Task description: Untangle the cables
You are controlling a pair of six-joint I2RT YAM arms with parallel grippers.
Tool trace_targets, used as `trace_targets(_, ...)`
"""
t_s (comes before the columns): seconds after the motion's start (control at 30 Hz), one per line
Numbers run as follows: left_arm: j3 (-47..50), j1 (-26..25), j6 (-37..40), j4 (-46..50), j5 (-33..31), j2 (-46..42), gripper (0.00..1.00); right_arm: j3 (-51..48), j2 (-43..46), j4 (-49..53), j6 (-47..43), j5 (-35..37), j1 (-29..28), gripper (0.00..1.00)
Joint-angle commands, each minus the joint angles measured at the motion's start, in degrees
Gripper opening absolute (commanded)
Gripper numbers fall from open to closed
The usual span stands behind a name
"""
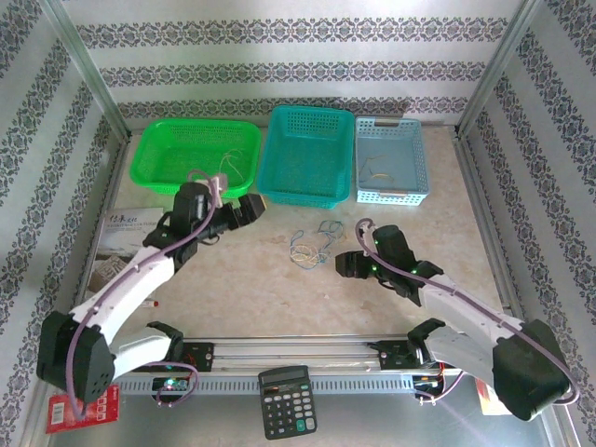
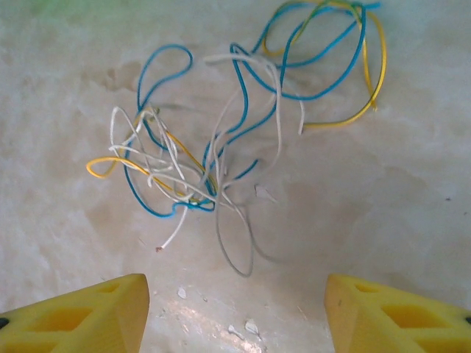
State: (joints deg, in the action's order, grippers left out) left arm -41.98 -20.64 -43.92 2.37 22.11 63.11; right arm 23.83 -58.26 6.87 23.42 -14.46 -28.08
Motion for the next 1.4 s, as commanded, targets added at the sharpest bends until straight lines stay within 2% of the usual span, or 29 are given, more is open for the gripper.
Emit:
trace_targets(0.0, 3.8, -1.7, -6.2, -8.2, -4.6, -3.2, 1.0, 0.4, -2.1, -3.2, -2.1, 0.8, -1.5, 0.64)
trace_targets(0.23, 5.4, -1.9, -7.5, -8.9, -4.3, -4.2, 1.0, 2.2, -9.8, -5.9, -2.1, 2.5, -3.5, 0.6)
trace_targets(0.57, 5.8, -1.9, -8.4, -10.9, -3.5, -3.1, 1.0, 3.6, -15.5, -9.5, -2.3, 4.9, -3.9, 0.51)
trace_targets(0.67, 5.8, -2.0, -8.2, -11.0, -3.5, -2.8, 1.0, 4.6, -17.4, -10.0, -2.6, 4.6, -3.9, 0.35)
trace_targets(0.77, 5.8, -2.0, -8.3, -10.8, -3.3, -2.6, 1.0, 5.6, -17.0, -8.9, -2.6, 2.3, -4.1, 0.06)
trace_targets(0.8, 5.7, -1.9, -8.4, -10.8, -3.2, -2.7, 1.0, 5.9, -15.8, -8.1, -2.2, 1.6, -4.2, 0.0)
trace_targets(1.0, 5.7, -2.0, -8.4, -10.1, -2.9, -3.2, 1.0, 7.5, -3.0, -5.1, 3.2, -5.0, -5.2, 0.0)
trace_targets(1.1, 5.8, -2.0, -8.2, -9.5, -2.8, -3.1, 1.0, 8.2, 2.3, -5.6, 5.2, -5.8, -5.3, 0.0)
trace_targets(1.37, 6.8, -2.0, -9.4, -11.6, -1.4, -2.2, 1.0, 7.9, 3.2, -9.9, 5.7, -8.5, -4.8, 0.0)
